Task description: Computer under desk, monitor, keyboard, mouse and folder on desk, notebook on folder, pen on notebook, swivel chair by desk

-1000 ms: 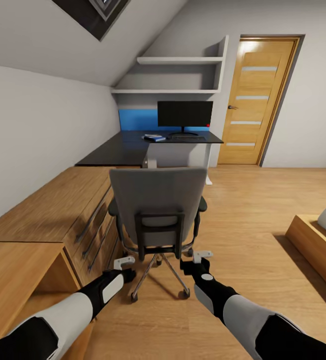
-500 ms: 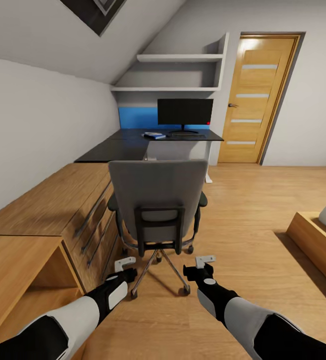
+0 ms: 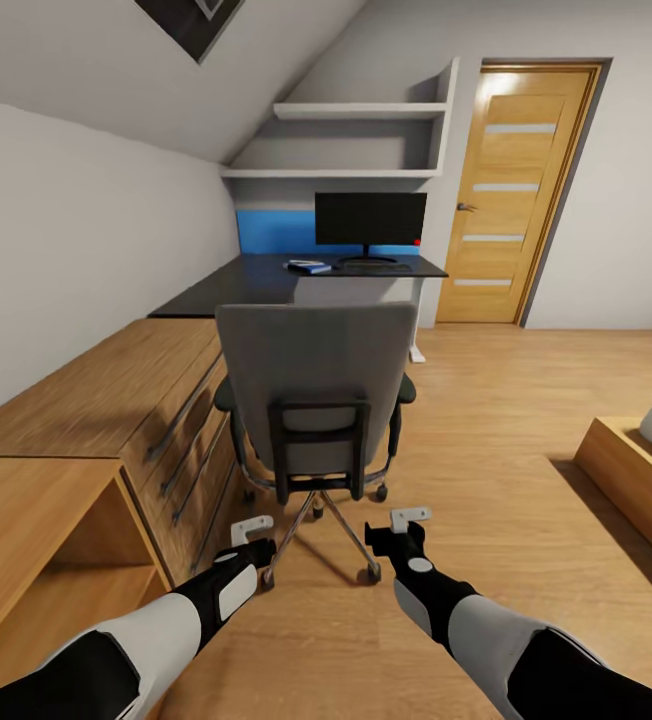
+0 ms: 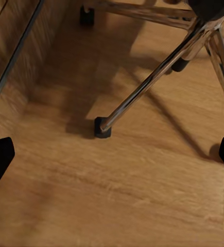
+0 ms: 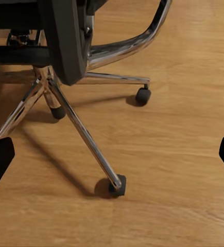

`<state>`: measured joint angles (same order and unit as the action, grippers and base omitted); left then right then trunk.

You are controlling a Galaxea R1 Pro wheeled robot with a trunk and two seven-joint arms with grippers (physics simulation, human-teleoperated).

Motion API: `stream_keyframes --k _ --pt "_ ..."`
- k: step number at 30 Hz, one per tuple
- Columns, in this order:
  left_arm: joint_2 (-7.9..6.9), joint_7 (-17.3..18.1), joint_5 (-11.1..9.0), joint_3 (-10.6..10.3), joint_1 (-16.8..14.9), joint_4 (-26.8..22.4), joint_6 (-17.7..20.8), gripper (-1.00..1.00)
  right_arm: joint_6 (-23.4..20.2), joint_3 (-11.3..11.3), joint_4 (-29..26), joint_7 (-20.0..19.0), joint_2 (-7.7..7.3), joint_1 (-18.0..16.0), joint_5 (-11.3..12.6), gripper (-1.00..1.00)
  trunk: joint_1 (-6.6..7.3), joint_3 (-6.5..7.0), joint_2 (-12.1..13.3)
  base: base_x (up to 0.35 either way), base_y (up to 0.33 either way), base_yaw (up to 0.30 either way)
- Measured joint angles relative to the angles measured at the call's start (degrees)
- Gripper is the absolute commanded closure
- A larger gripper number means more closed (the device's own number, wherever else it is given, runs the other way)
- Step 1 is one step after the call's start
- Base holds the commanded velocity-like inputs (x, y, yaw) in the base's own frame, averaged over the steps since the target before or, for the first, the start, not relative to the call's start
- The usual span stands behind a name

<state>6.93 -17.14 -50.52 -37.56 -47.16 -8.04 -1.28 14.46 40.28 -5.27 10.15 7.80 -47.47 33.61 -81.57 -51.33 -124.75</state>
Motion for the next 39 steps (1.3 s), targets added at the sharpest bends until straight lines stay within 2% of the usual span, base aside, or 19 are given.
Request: stream_keyframes --k 4,7,9,18,39 --pt "0.00 0.01 0.01 0.00 0.00 0.05 0.00 -1.00 2.09 0.01 0.00 -0.02 0.02 0.04 0.03 -1.00 -0.88 -0.72 -1.60 0.000 0.000 0.000" --pt "0.01 0.01 0.04 0.00 0.01 0.06 0.00 -1.00 5.19 0.01 0.04 -0.06 0.06 0.10 0.10 -1.00 -1.54 -1.26 -2.81 0.000 0.000 0.000" --pt "0.01 0.01 0.07 0.00 0.01 0.07 0.01 -1.00 9.70 0.09 0.06 -0.05 0.12 0.30 0.24 -1.00 -1.98 -1.62 -3.61 0.000 0.000 0.000" --pt "0.01 0.01 0.09 0.00 0.01 0.08 0.00 -1.00 10.59 0.17 0.07 -0.10 0.18 0.41 0.27 -1.00 -3.95 -2.97 -7.22 0.000 0.000 0.000" --pt "0.01 0.00 0.17 0.00 0.02 0.07 -0.11 -1.00 11.31 0.12 0.09 -0.14 0.18 0.48 0.25 -1.00 -8.57 -4.90 -15.64 0.000 0.000 0.000"
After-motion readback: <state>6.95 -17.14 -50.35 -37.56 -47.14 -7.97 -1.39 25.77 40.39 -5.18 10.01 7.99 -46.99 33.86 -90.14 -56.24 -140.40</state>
